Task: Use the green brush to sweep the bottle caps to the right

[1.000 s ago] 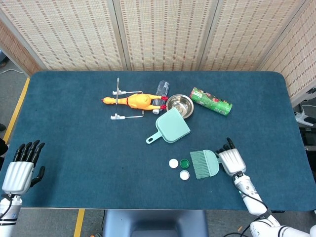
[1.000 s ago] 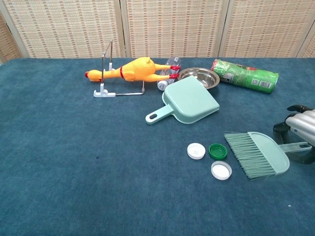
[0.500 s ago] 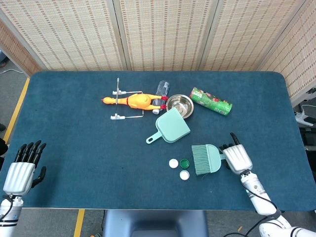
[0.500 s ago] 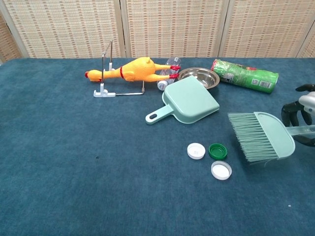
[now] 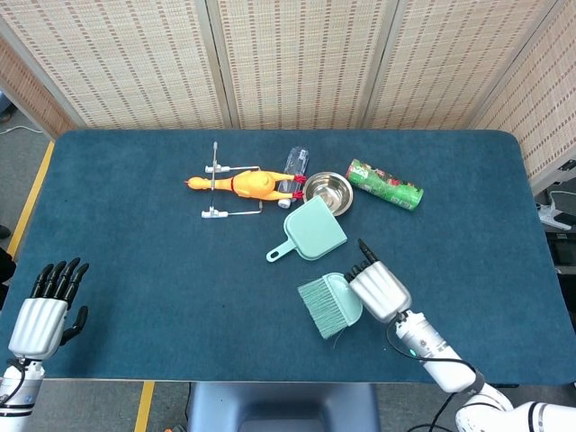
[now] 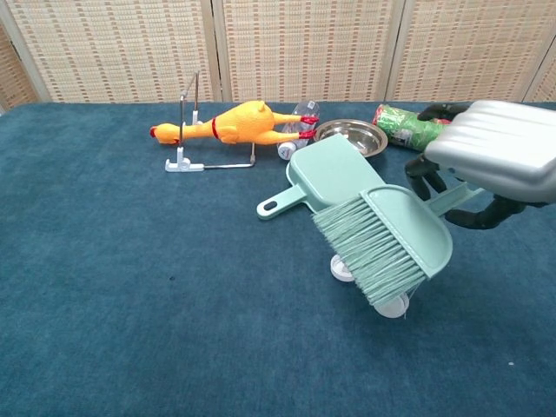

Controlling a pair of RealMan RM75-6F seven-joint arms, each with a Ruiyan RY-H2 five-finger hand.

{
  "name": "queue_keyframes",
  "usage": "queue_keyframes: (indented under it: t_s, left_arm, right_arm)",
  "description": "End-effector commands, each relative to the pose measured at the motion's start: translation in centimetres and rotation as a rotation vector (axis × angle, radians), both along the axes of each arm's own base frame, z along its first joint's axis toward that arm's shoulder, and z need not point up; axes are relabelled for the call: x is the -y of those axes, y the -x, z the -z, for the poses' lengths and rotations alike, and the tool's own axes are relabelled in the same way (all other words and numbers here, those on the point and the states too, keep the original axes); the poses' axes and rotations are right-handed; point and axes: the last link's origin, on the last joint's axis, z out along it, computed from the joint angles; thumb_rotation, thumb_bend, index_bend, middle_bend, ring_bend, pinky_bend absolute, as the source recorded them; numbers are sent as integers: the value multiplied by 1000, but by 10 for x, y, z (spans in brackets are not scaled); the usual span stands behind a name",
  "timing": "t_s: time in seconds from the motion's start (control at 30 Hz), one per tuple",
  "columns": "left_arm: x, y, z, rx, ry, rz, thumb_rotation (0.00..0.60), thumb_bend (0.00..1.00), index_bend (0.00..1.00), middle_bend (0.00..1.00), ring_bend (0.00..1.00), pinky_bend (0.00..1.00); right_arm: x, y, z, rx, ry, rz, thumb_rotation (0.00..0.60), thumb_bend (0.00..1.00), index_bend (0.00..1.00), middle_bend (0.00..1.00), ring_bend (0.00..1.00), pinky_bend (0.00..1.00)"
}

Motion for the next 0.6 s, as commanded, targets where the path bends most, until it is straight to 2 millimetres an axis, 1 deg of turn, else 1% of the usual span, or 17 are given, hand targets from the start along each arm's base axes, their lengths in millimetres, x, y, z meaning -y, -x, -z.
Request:
queue_keyframes:
  t_s: [0.03,0.07,0.1,0.2,0.33,0.47,0.6]
  left_arm:
    - [1,1,-2,8,-2,2,600,480,0,0,0,72]
    - [3,1,-3,13,0,5,600,480,0,0,0,72]
    - [3,1,-4,15,2,7,600,479,0,0,0,72]
    - [3,0,-3,17,6,9,600,480,0,0,0,72]
    - [3,0,-2,16,12,11,600,479,0,0,0,72]
    - [4,0,-3,16,11,12,600,479,0,0,0,72]
    - [3,0,-3,14,10,10,600,479,0,0,0,72]
  right_arm:
    - [-4,-38,26,-160,-43,-110,600,394,881,806,514,77]
    - [-5,-43,37,-246,-28,-141,600,394,881,806,514,77]
    - [-6,-46,42,-284,-15,-140,600,394,881,806,514,77]
    - [-10,-53,52,-379,8,-124,600,393,881,806,517,77]
    - [-12,-54,62,-485,22,-113,600,394,881,806,518,77]
    - [-12,-52,66,-529,38,-88,600,394,881,806,518,77]
    - [-8,-41,66,-586,48,-55,600,394,881,806,523,77]
